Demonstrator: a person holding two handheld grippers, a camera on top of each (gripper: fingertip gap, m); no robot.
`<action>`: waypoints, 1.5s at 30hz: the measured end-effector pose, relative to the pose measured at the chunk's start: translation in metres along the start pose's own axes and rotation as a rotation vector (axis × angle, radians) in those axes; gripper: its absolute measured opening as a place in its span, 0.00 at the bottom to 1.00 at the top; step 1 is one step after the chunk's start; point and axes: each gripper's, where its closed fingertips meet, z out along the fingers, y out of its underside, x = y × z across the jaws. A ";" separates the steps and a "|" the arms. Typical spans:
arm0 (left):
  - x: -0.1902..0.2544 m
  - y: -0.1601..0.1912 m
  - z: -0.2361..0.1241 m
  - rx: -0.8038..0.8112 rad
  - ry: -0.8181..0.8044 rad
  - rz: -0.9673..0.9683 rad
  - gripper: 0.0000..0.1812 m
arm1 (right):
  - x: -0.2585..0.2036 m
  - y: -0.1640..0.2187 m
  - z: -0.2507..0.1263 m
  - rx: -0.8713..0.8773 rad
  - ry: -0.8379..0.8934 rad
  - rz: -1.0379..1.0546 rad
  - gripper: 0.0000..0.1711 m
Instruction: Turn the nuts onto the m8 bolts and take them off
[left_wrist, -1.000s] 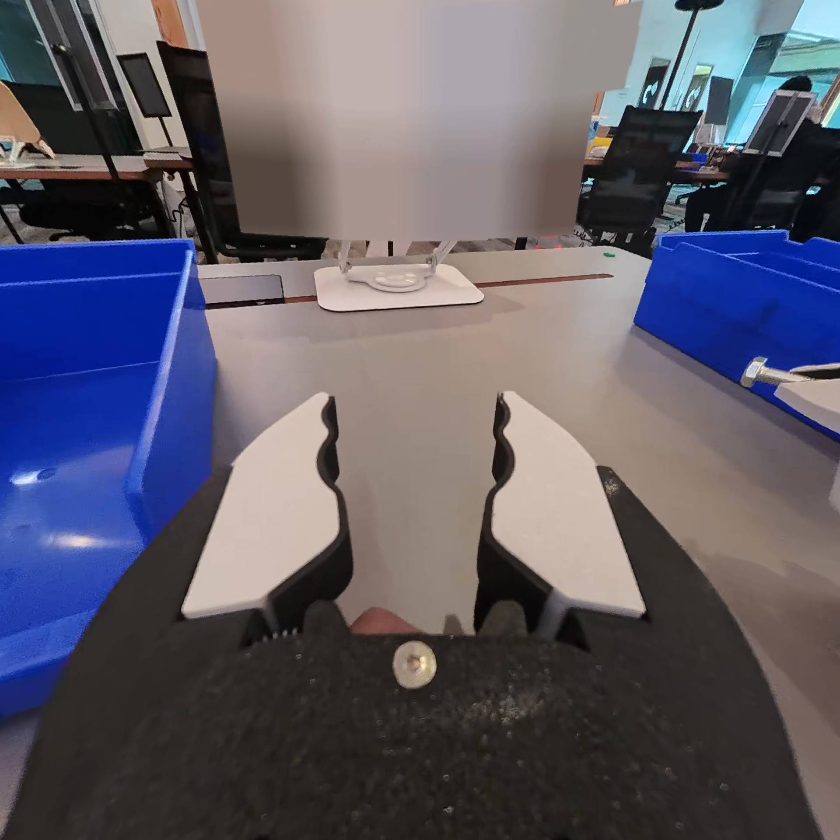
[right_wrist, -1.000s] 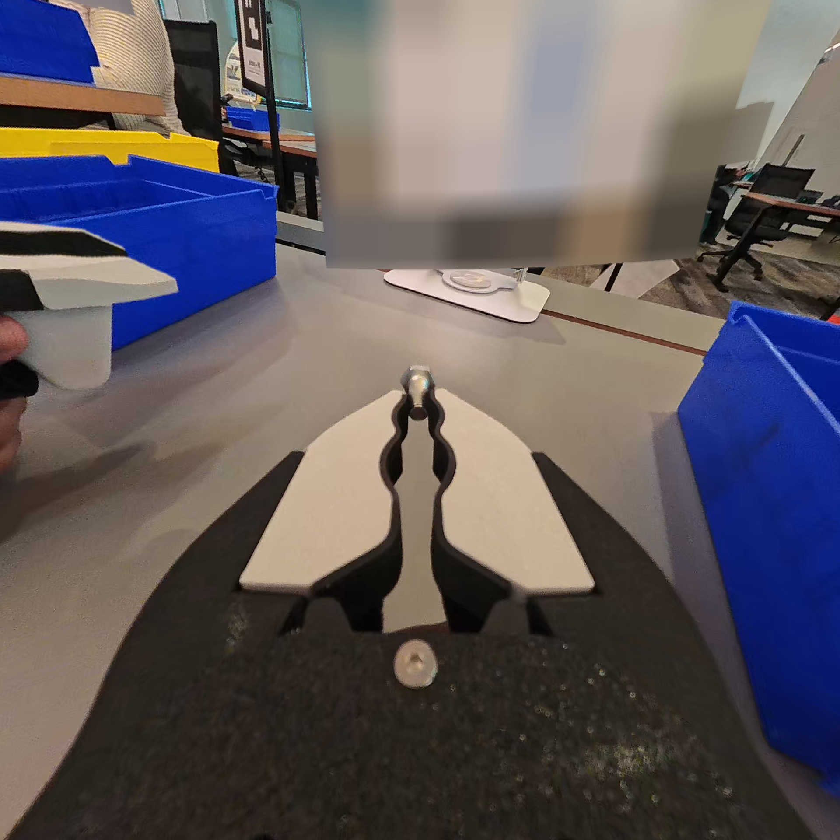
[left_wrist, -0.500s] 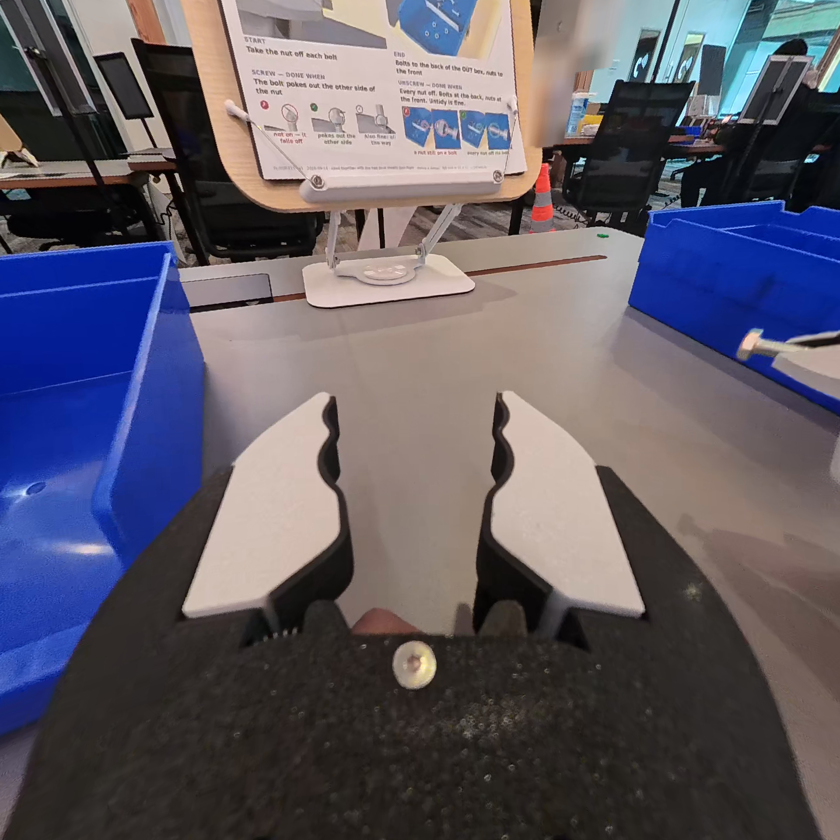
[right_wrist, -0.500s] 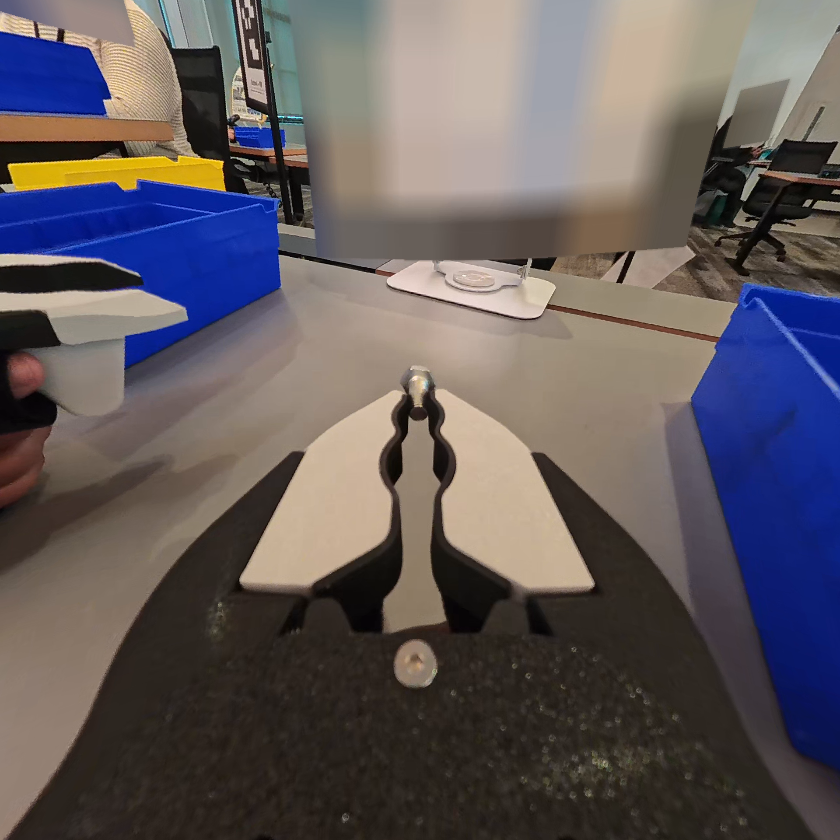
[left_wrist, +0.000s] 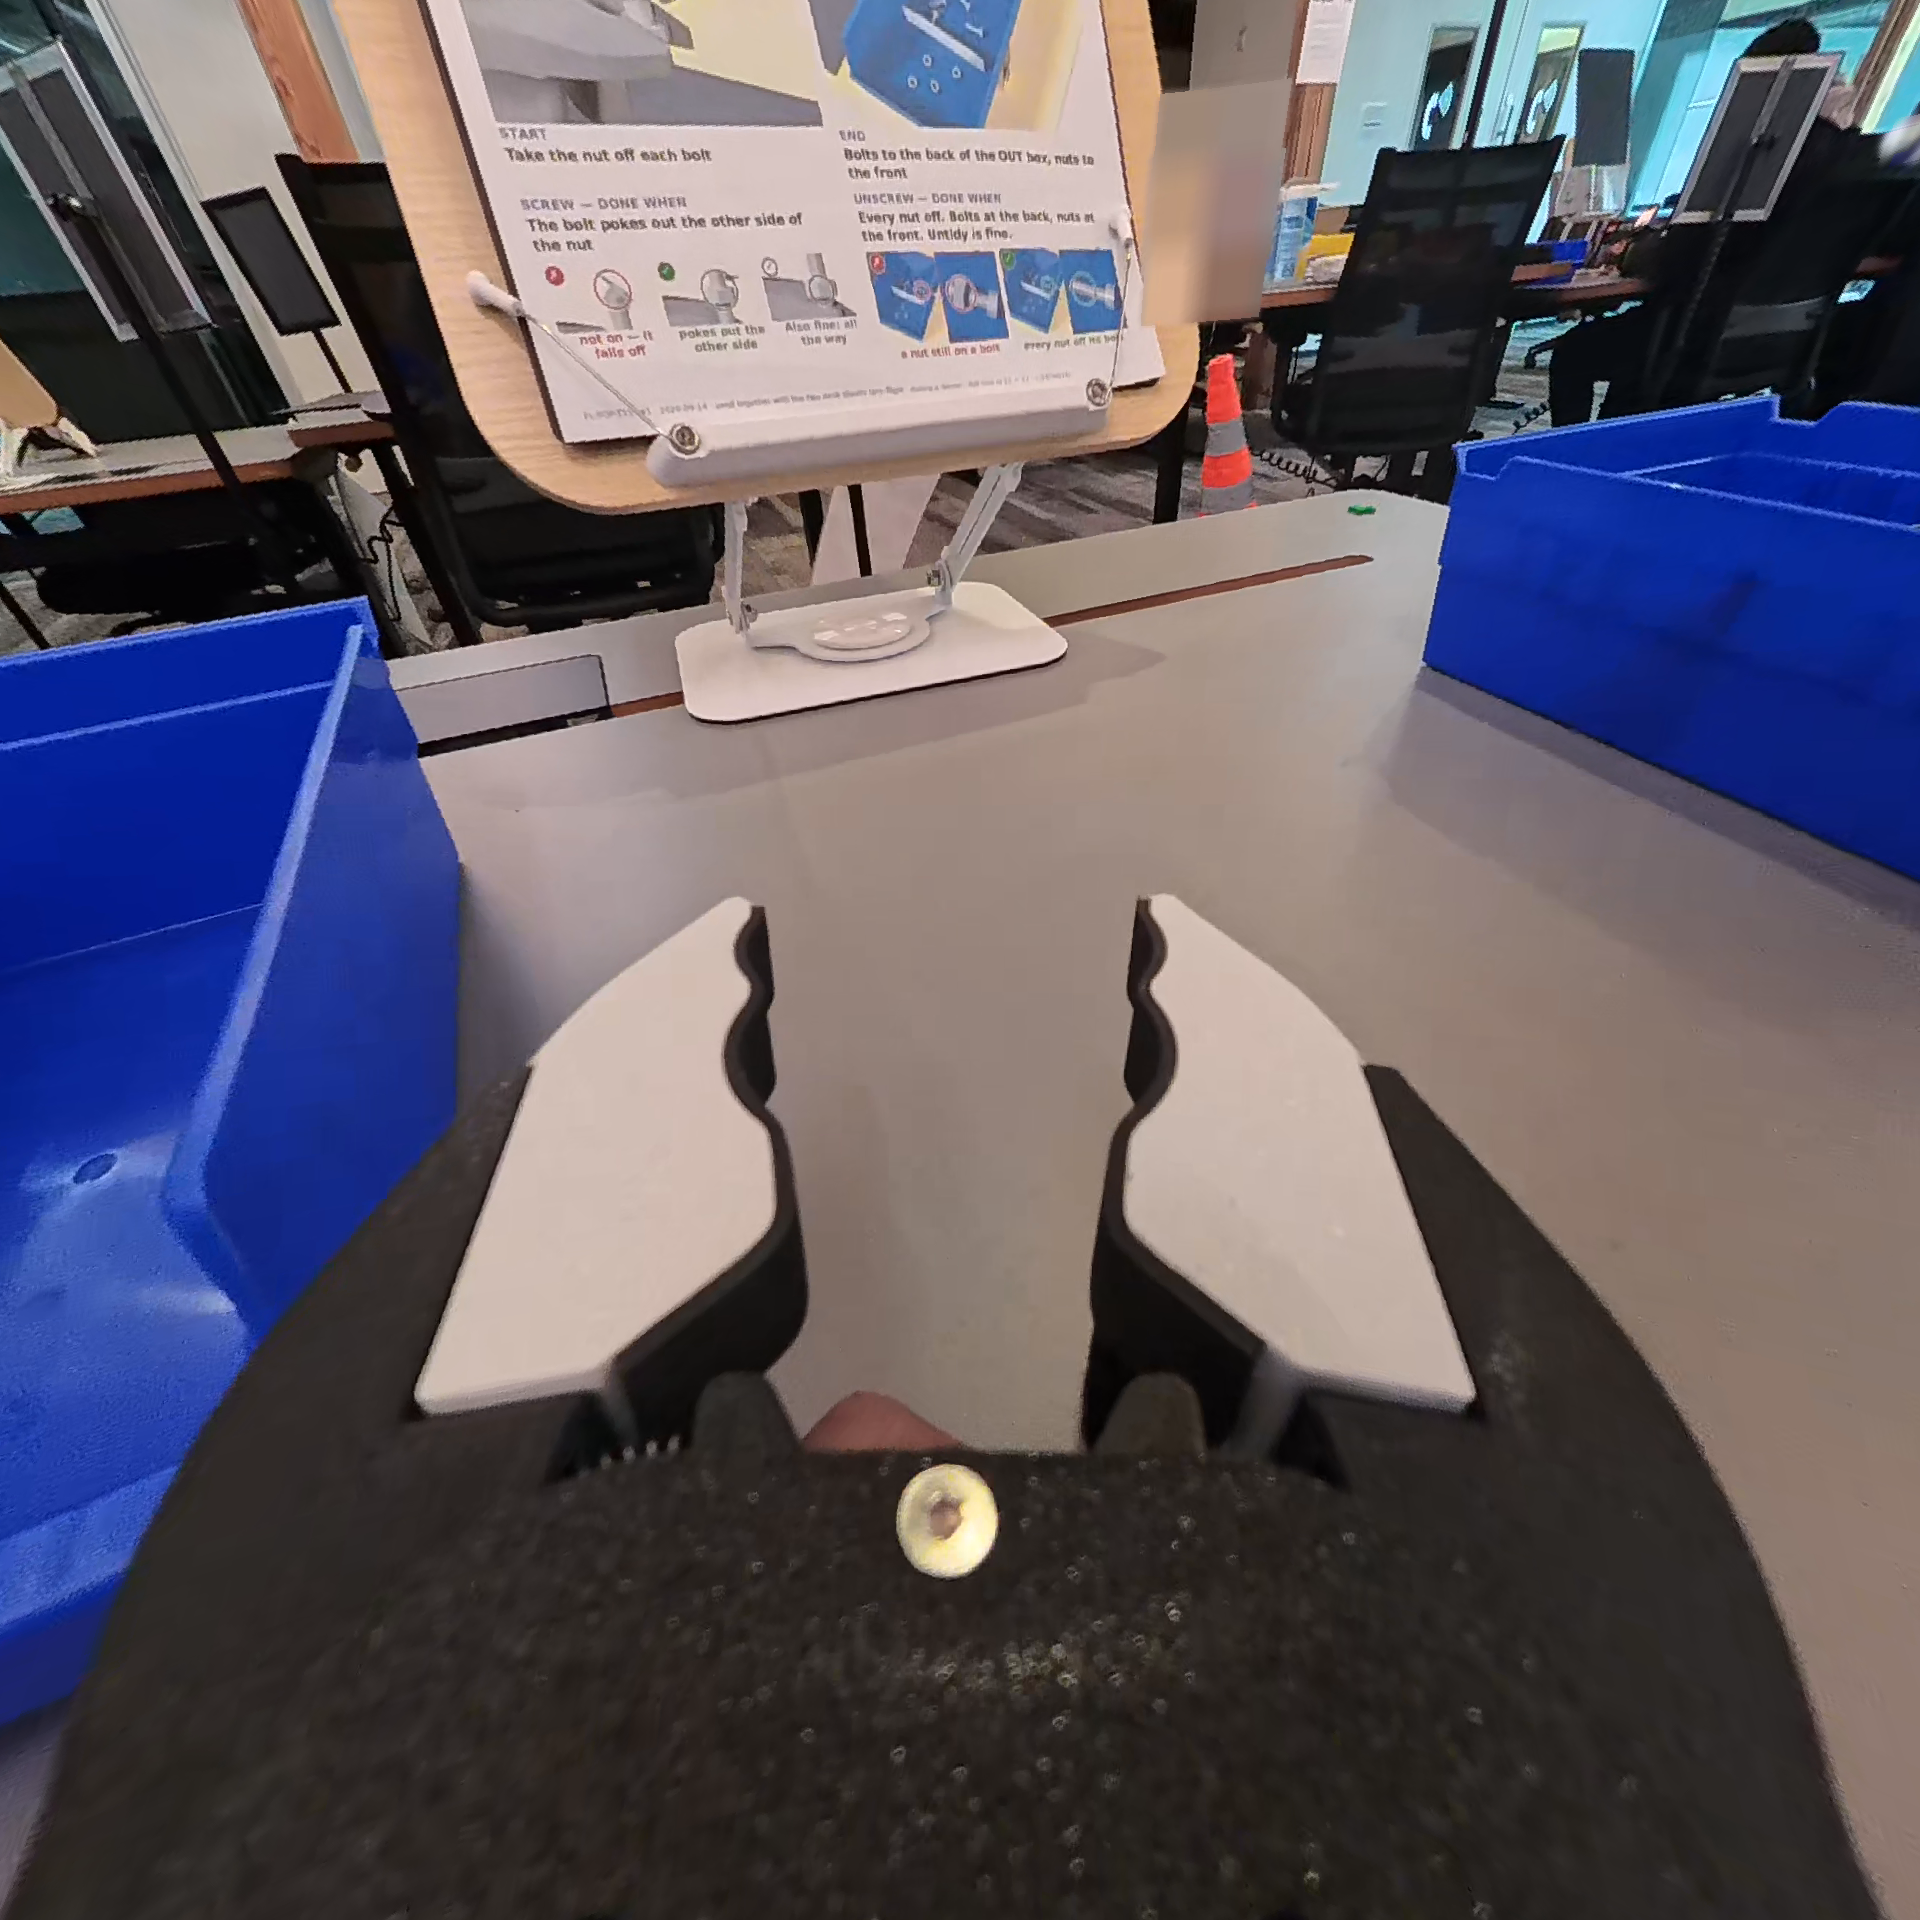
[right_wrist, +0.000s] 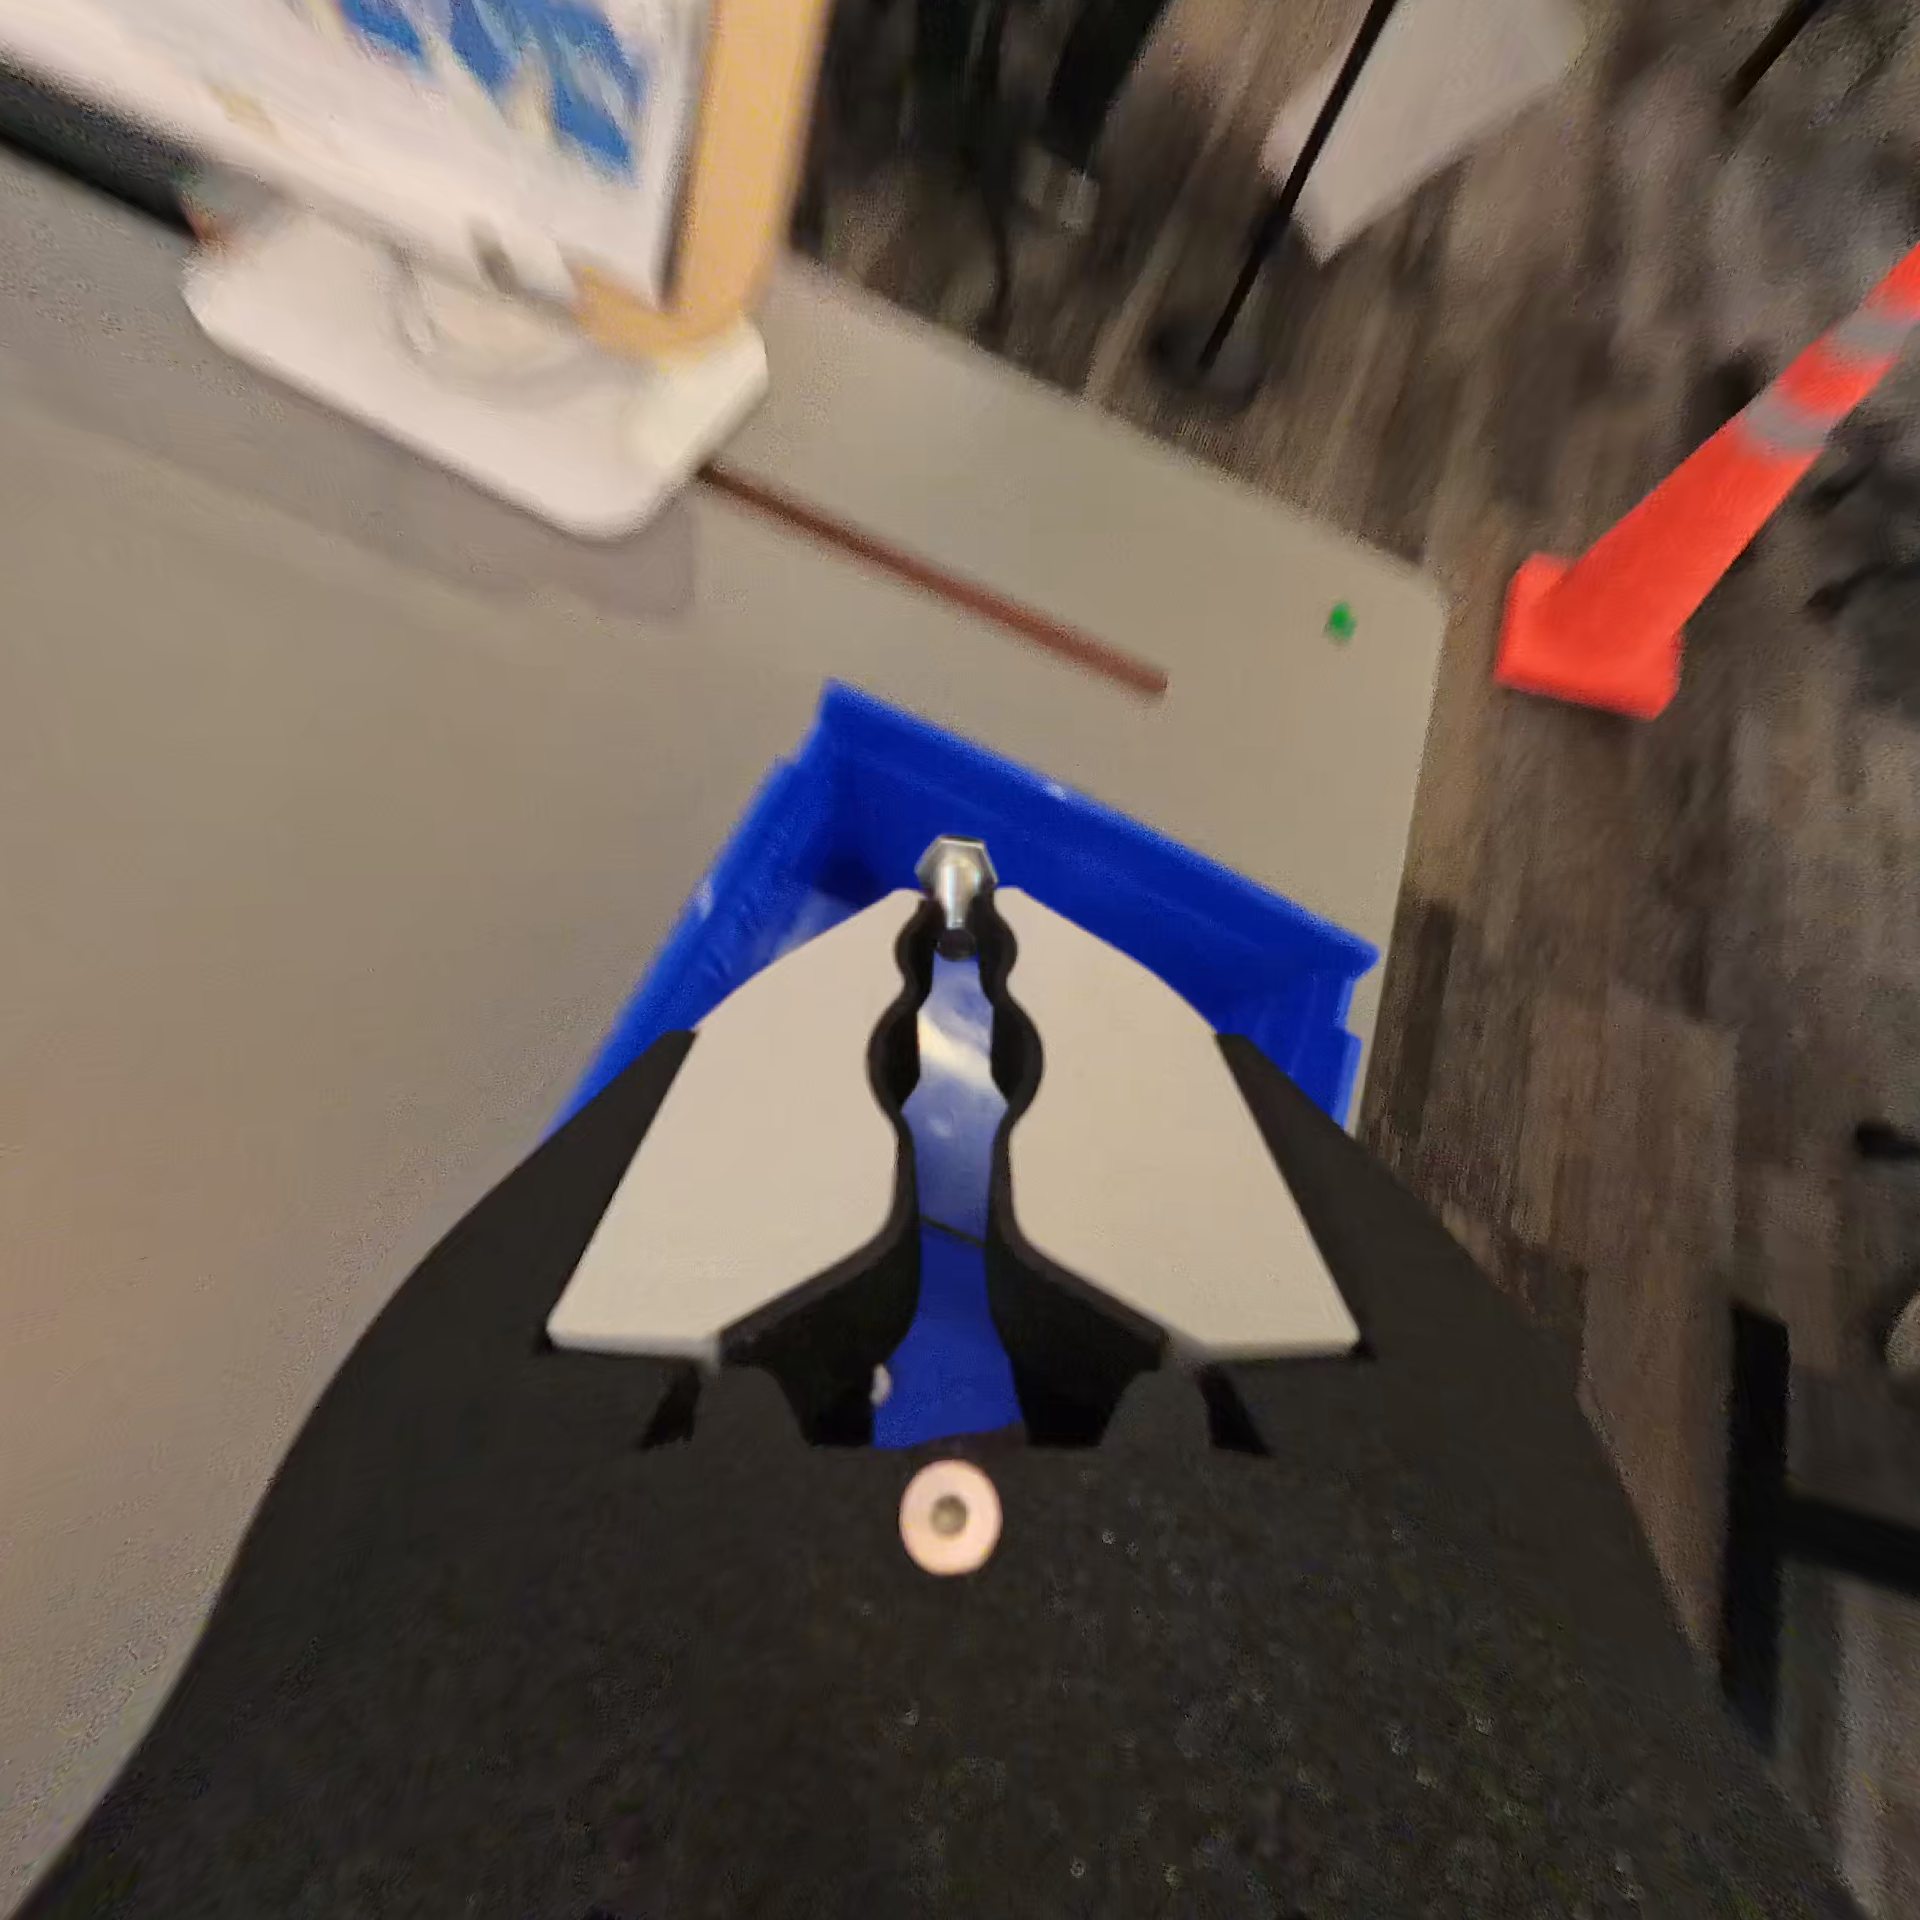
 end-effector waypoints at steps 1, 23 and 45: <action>0.000 0.000 0.000 0.001 0.002 0.001 0.36 | 0.012 0.011 0.015 -0.091 -0.024 -0.001 0.05; 0.013 0.002 -0.001 -0.002 0.011 0.100 0.36 | 0.047 0.140 0.130 -0.831 -0.161 0.022 0.05; 0.016 0.002 -0.003 -0.007 0.009 0.094 0.36 | -0.011 -0.050 -0.022 0.027 0.073 -0.147 0.25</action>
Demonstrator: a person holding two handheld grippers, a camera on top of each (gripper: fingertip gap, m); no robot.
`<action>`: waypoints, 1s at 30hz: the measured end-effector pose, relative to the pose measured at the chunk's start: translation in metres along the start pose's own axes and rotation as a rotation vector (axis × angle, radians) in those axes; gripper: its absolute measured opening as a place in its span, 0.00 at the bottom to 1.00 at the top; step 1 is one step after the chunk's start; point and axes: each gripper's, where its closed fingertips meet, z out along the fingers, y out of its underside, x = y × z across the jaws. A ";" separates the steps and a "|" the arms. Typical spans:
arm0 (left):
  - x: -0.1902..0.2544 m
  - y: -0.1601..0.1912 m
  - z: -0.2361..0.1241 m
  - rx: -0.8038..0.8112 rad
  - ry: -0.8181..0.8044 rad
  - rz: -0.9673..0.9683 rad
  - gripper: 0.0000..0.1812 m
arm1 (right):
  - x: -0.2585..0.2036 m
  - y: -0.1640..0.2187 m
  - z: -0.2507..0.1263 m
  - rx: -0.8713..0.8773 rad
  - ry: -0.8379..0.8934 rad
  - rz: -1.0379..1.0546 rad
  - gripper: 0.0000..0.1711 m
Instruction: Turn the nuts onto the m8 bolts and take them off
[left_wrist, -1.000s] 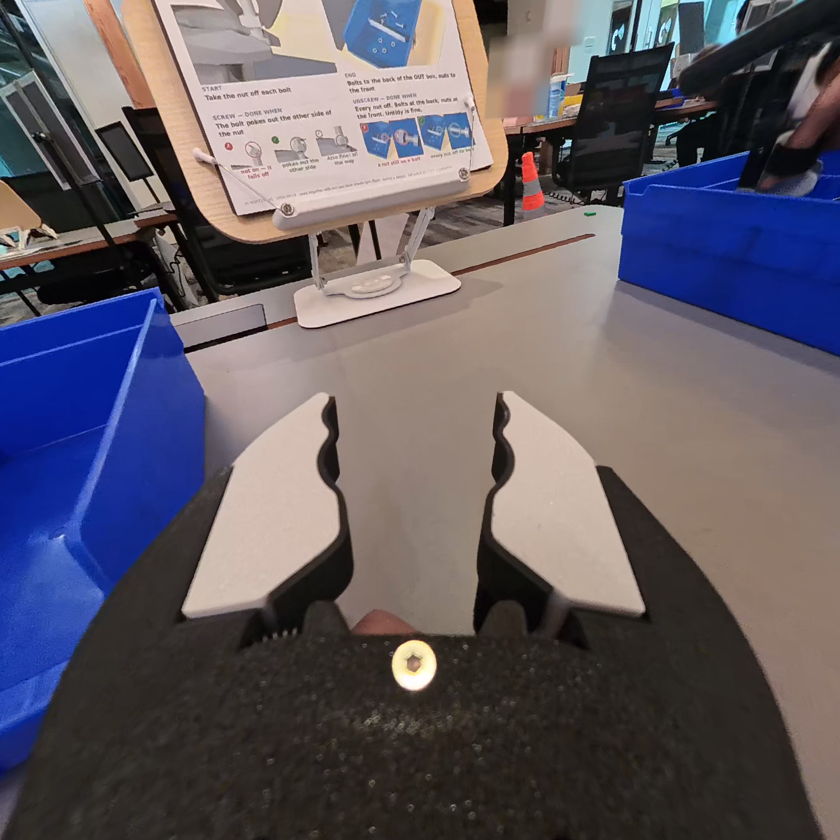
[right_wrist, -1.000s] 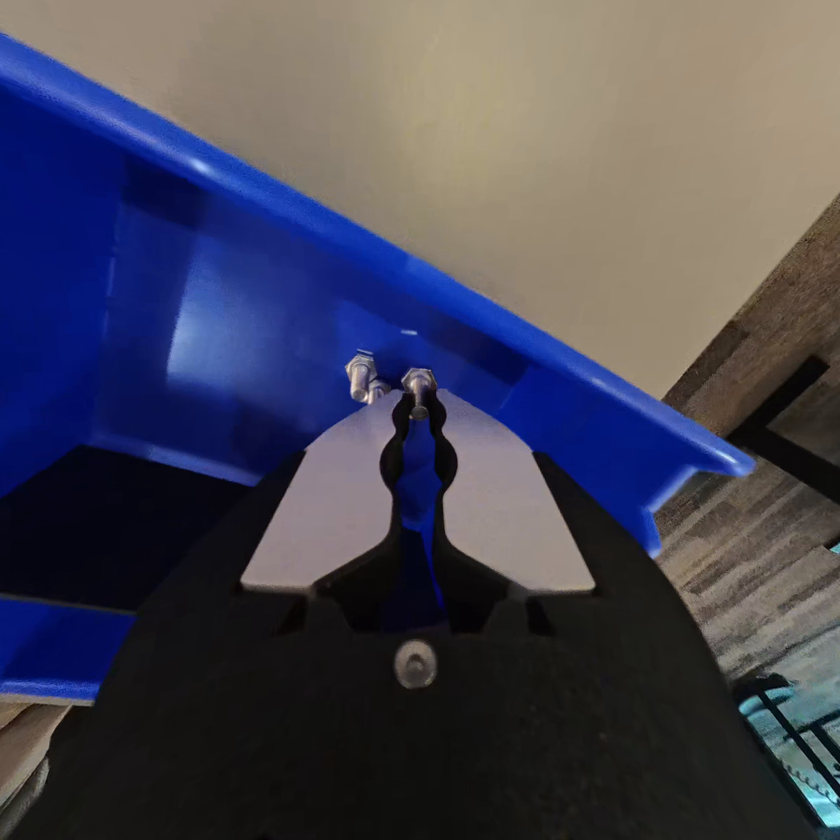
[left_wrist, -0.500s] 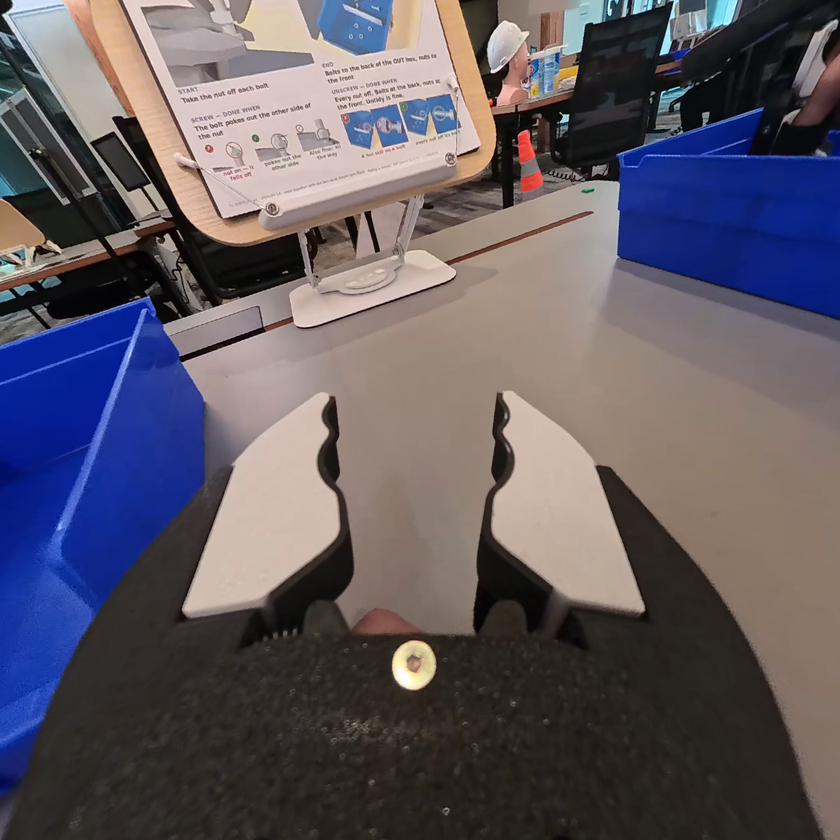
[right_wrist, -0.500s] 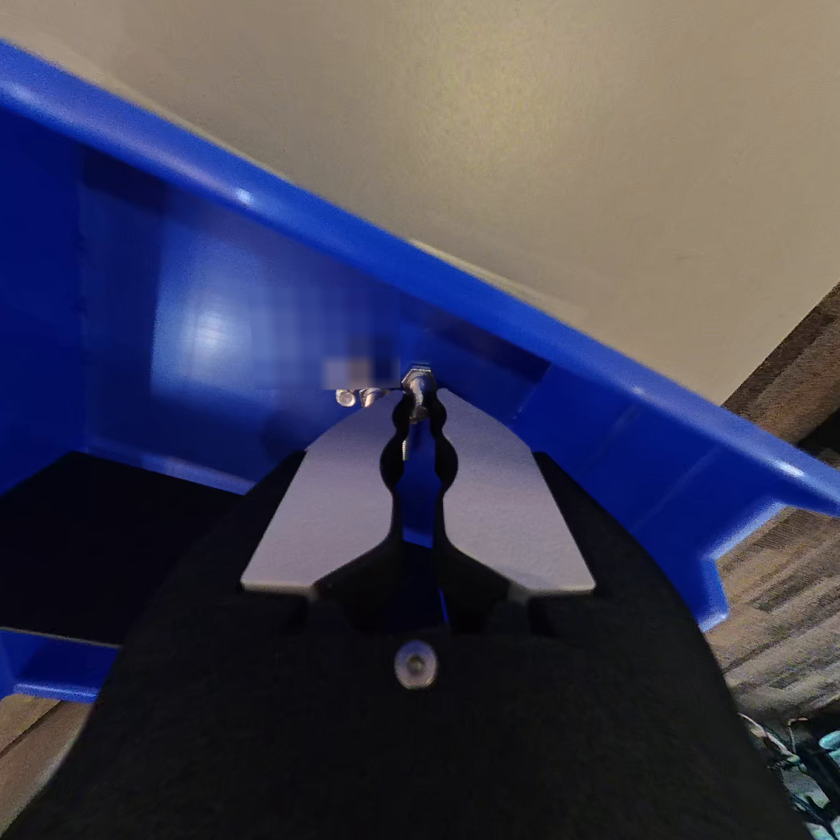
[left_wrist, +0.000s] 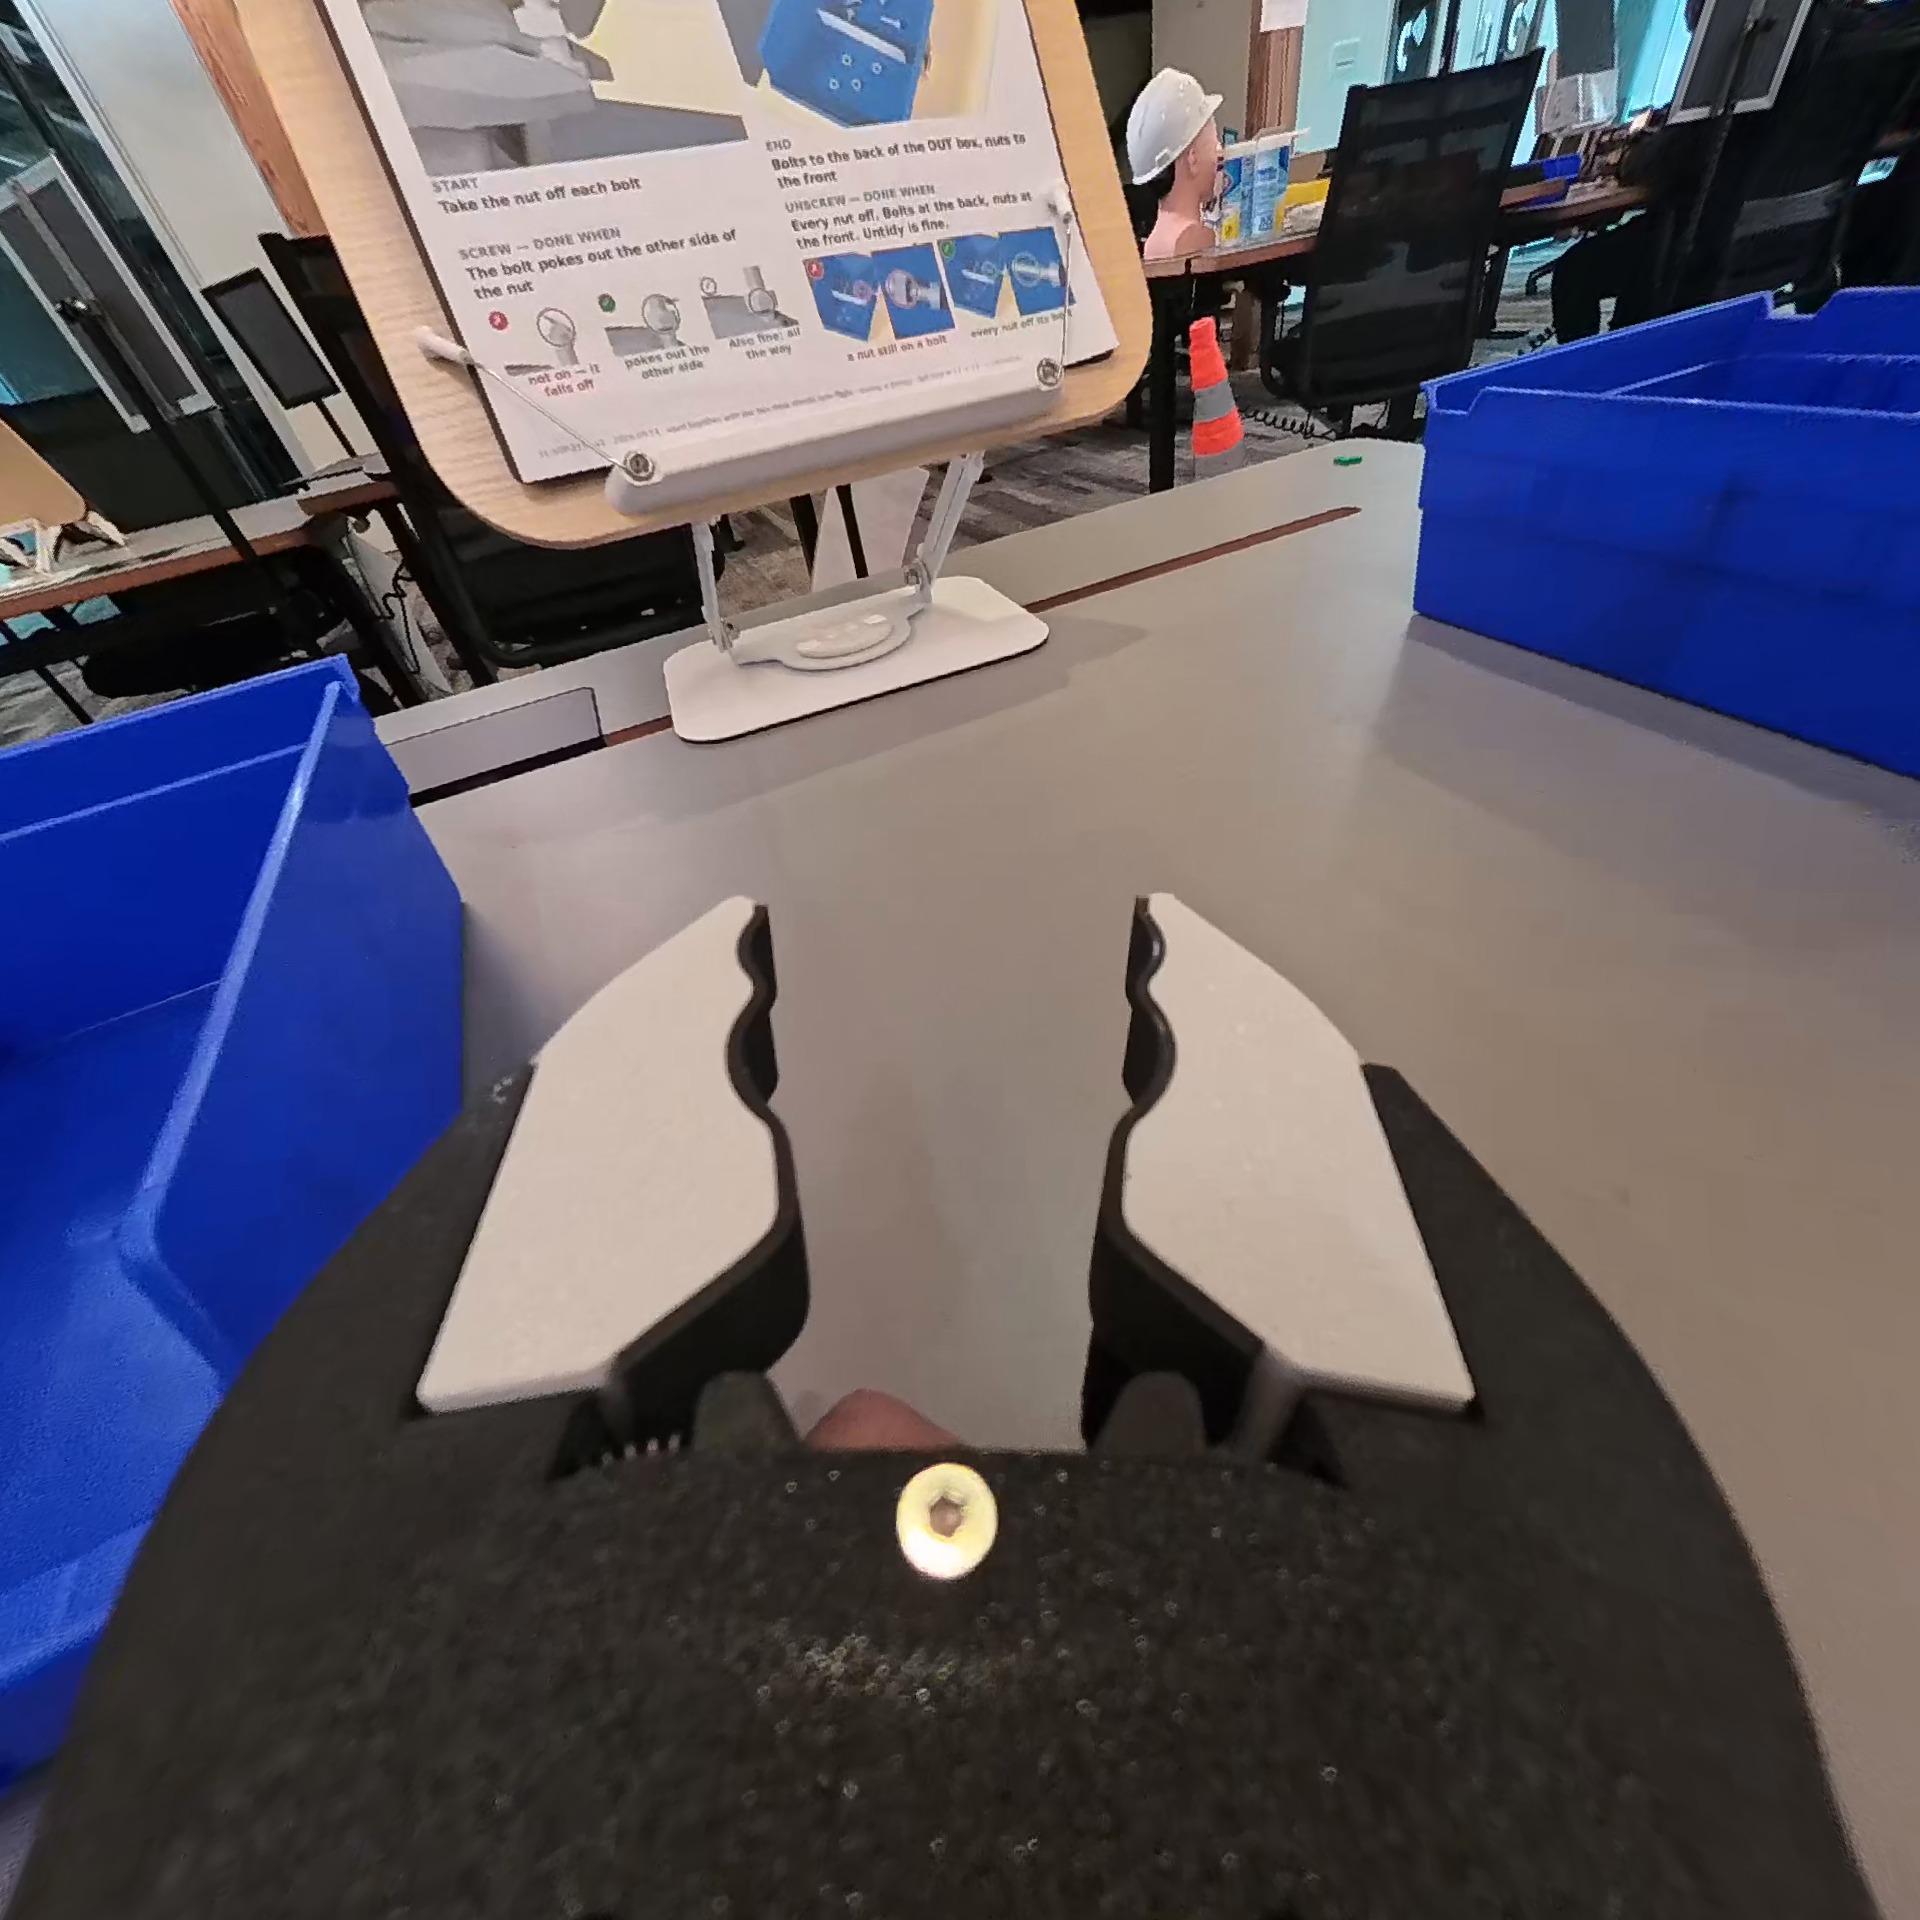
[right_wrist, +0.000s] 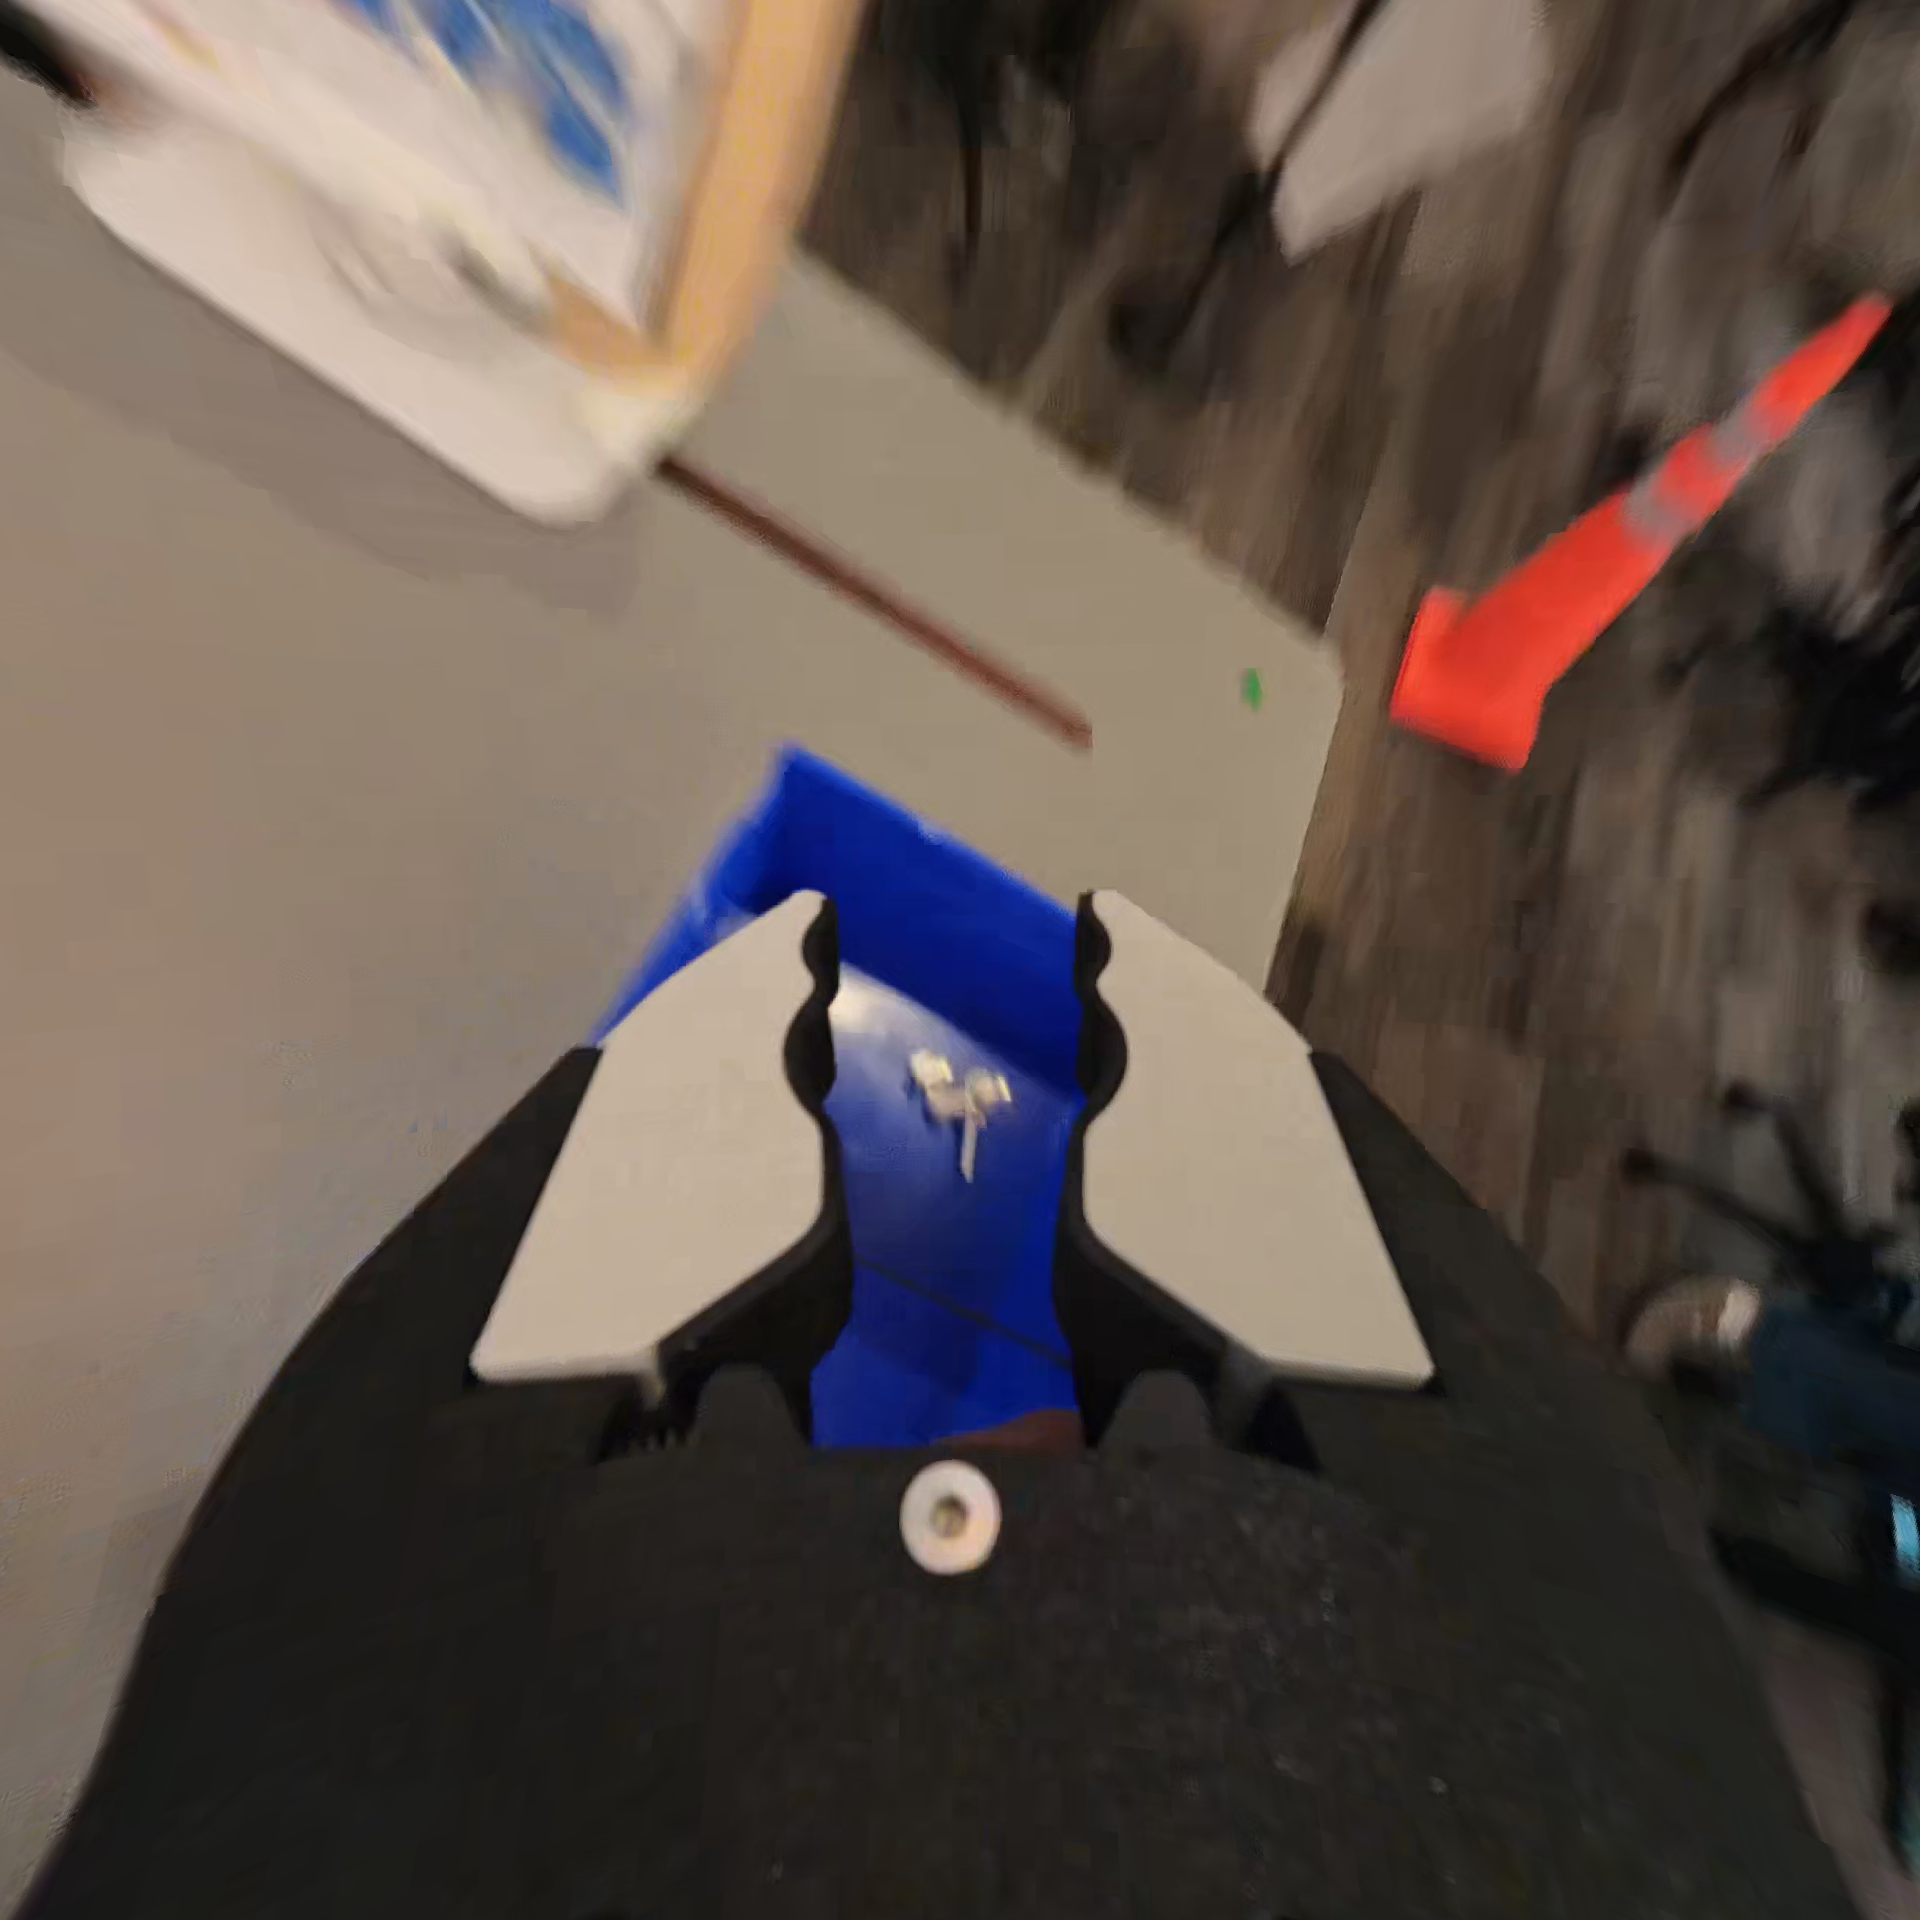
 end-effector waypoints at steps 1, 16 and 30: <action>0.000 0.000 0.000 0.000 -0.003 -0.001 0.36 | -0.022 -0.018 -0.021 0.123 0.024 -0.026 0.26; -0.012 -0.005 -0.003 0.041 -0.025 -0.082 0.36 | -0.301 0.043 -0.004 0.607 -0.084 0.324 0.28; -0.010 -0.003 -0.002 0.021 -0.029 -0.054 0.35 | -0.296 0.046 -0.010 0.646 -0.021 0.322 0.26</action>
